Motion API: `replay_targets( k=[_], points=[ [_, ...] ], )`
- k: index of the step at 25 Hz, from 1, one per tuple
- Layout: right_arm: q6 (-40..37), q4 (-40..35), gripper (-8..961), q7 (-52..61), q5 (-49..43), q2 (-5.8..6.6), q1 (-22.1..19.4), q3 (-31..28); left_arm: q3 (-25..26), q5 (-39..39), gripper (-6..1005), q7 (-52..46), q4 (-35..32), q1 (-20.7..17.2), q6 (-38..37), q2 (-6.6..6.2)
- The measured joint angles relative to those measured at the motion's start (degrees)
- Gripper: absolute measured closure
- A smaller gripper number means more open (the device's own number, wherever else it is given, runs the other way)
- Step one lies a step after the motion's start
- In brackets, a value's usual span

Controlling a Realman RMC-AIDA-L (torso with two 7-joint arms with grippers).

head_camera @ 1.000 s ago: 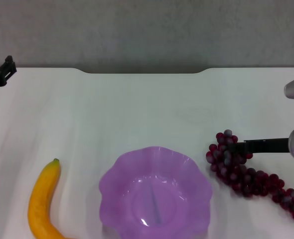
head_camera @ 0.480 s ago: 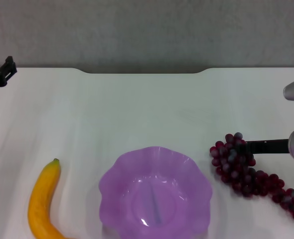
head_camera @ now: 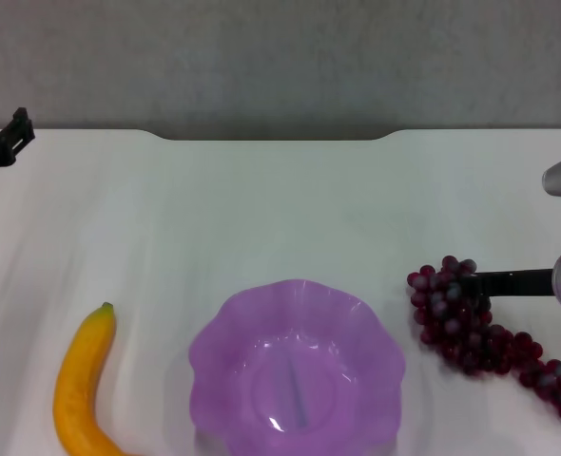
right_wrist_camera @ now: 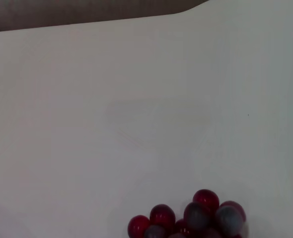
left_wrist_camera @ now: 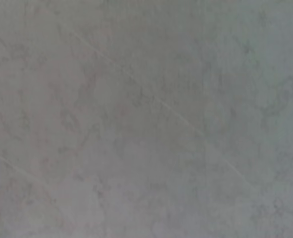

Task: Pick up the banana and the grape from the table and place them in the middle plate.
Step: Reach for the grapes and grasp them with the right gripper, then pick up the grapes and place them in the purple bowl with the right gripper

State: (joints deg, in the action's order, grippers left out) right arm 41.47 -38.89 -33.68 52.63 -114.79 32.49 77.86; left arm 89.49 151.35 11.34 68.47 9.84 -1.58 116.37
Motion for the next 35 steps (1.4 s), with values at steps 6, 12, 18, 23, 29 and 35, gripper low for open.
replay_targets(
  k=[6, 12, 18, 23, 29, 35],
  points=[
    [-1.7, 0.0, 735, 0.0, -1.2, -0.13, -0.3, 0.1, 0.1, 0.0, 166, 0.0, -0.2, 0.0, 0.0, 0.0],
    [-2.2, 0.1, 784, 0.0, -1.8, -0.19, -0.3, 0.3, 0.1, 0.0, 166, 0.0, -0.3, -0.1, 0.0, 0.0],
    [-1.9, -1.2, 790, 0.0, -2.1, -0.17, -0.5, 0.3, 0.2, 0.0, 165, 0.0, -0.3, -0.4, 0.0, 0.0],
    [0.5, -9.2, 792, 0.0, -2.1, -0.04, -4.2, -0.1, 0.2, 0.0, 165, 0.0, -0.3, -0.6, 0.0, 0.0],
    [4.9, -20.8, 796, 1.6, -5.4, -0.04, -9.5, -3.6, 0.1, 0.0, 165, 0.0, -0.3, -0.6, 0.0, 0.0],
    [9.4, -30.7, 797, 6.1, -13.0, -0.21, -11.5, -4.5, 0.1, 0.0, 166, 0.0, -0.3, -0.6, 0.0, 0.0]
  ],
)
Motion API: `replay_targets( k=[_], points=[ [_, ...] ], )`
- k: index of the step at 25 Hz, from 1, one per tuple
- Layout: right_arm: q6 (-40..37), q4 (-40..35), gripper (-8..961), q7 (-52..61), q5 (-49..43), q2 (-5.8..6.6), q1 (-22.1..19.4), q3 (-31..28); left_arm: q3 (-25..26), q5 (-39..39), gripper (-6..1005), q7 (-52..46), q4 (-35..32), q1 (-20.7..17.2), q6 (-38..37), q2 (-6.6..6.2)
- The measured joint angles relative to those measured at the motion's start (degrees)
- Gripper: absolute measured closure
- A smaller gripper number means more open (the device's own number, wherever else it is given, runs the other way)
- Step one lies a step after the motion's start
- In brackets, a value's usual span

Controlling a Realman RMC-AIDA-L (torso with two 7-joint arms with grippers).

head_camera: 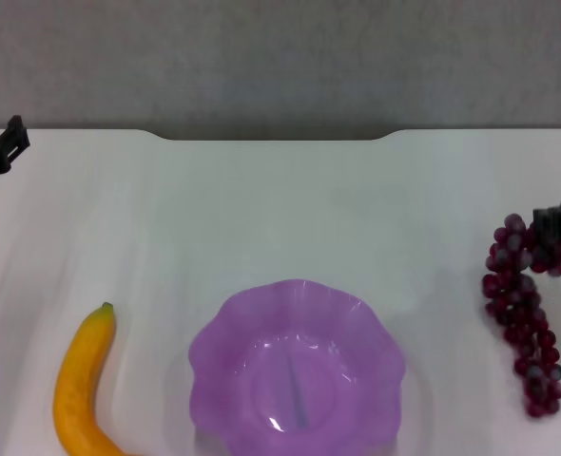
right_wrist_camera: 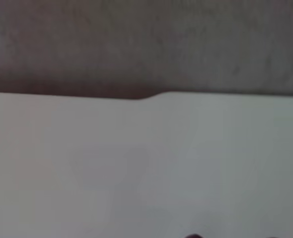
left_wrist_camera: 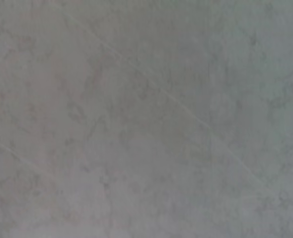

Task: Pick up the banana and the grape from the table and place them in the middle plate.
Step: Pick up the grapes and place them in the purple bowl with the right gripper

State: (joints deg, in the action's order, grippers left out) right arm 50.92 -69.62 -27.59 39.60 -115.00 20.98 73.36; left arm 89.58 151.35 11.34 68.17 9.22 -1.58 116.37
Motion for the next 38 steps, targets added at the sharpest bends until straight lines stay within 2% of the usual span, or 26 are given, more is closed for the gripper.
replay_targets(
  k=[11, 26, 33, 38],
  points=[
    [7.2, -16.1, 799, 0.6, -0.5, -0.05, -2.9, -0.6, -0.1, 0.0, 165, 0.0, -0.4, -0.1, 0.0, -0.03],
    [17.2, -36.6, 804, 0.7, -0.2, -0.05, -3.8, 0.0, 0.0, 0.0, 166, 0.0, -0.8, -0.2, 0.1, -0.09],
    [18.5, -40.9, 803, 0.5, 2.4, -0.05, -2.7, 5.2, -0.2, 0.0, 166, 0.0, -0.8, 0.0, 0.1, -0.09],
    [18.5, -41.3, 804, 0.2, 3.3, -0.05, 0.1, 10.4, -0.3, 0.0, 165, 0.0, -0.8, 0.1, 0.1, -0.09]
  ],
)
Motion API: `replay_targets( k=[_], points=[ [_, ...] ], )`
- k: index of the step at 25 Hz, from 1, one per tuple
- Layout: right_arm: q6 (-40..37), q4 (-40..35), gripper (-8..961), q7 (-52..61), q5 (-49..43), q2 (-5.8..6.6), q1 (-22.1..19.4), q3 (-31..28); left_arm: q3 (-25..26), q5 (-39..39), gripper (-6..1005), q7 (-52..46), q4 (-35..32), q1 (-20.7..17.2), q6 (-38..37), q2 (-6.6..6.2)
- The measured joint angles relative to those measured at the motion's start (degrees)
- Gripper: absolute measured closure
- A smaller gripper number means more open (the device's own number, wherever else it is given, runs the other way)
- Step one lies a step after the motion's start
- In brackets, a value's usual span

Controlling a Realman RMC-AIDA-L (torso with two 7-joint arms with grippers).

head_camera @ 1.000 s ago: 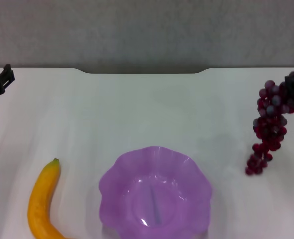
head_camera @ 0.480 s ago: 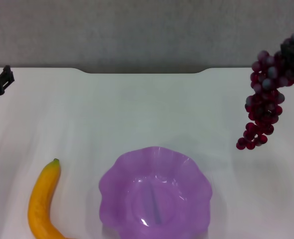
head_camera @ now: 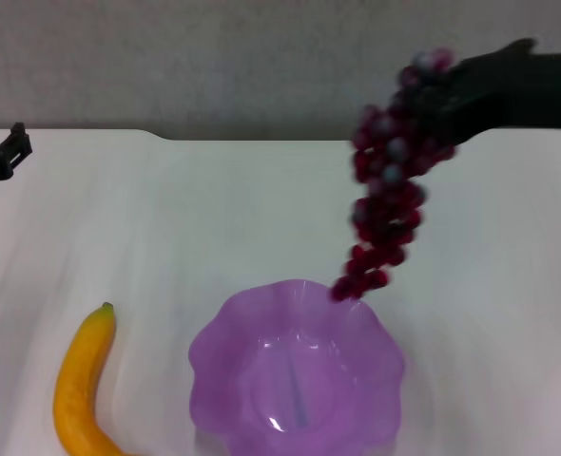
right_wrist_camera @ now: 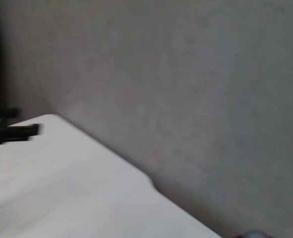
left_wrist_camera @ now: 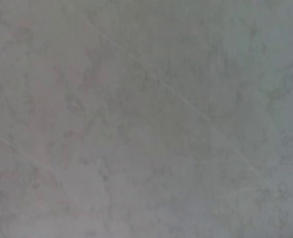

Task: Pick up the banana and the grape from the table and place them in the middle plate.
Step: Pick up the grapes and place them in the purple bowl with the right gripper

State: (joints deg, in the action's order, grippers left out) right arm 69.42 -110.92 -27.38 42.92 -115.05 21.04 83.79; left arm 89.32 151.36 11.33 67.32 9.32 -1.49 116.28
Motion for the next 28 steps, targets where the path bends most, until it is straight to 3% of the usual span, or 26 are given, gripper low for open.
replay_targets(
  k=[11, 20, 28],
  points=[
    [-0.4, 2.0, 808, 0.1, 0.1, 0.0, 3.7, 8.6, -0.1, 0.0, 167, 0.0, 0.0, 0.5, 0.8, 0.0],
    [-1.2, 13.8, 807, 0.3, 0.9, -0.18, 7.8, 14.3, 0.1, 0.0, 168, 0.0, 0.4, 0.6, 0.6, 0.0],
    [-5.6, 22.2, 808, 0.0, 4.3, -0.18, 8.8, 18.5, 0.1, 0.0, 169, 0.0, 0.3, 1.1, 0.7, 0.0]
  ],
)
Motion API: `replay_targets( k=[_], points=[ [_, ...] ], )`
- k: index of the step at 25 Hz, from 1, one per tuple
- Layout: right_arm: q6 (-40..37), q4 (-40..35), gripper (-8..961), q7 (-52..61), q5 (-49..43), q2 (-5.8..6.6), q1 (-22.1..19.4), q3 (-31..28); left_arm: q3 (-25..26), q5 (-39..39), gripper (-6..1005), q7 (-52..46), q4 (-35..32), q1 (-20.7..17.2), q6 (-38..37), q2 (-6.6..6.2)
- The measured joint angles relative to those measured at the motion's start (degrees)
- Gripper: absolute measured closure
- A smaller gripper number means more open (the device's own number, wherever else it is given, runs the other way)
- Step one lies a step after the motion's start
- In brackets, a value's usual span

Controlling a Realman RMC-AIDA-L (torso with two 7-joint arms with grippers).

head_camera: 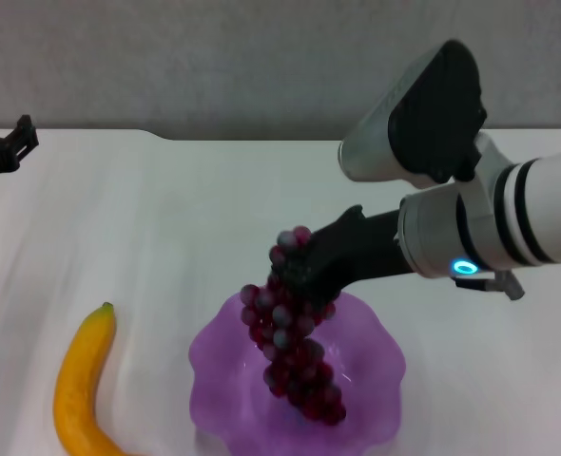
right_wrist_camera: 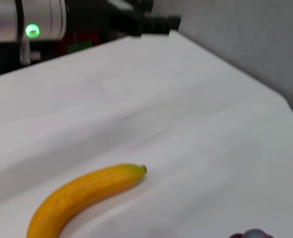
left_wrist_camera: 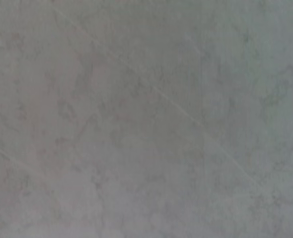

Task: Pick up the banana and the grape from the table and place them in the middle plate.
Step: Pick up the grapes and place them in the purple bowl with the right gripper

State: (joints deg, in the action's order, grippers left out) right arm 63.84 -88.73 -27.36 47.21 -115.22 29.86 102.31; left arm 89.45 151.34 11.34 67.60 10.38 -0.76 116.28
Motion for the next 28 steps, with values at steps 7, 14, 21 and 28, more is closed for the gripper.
replay_targets(
  k=[7, 14, 21, 28],
  points=[
    [-3.8, 9.4, 807, 0.1, 2.0, -0.09, 0.8, 1.6, 0.0, 0.0, 170, 0.0, 0.2, 0.0, -0.2, 0.0],
    [-8.1, 18.1, 809, -0.1, 3.3, -0.1, 3.5, 4.6, -0.2, 0.0, 170, 0.0, 0.2, 0.1, -0.3, 0.09],
    [-11.8, 23.6, 810, 0.0, 3.3, -0.18, 5.3, 8.4, -0.2, 0.0, 170, 0.0, 0.2, 0.2, -0.2, 0.09],
    [-13.1, 24.1, 806, 1.5, 3.3, -0.16, 5.7, 8.8, -0.4, 0.0, 170, 0.0, 0.2, 0.2, -0.3, 0.14]
  ],
)
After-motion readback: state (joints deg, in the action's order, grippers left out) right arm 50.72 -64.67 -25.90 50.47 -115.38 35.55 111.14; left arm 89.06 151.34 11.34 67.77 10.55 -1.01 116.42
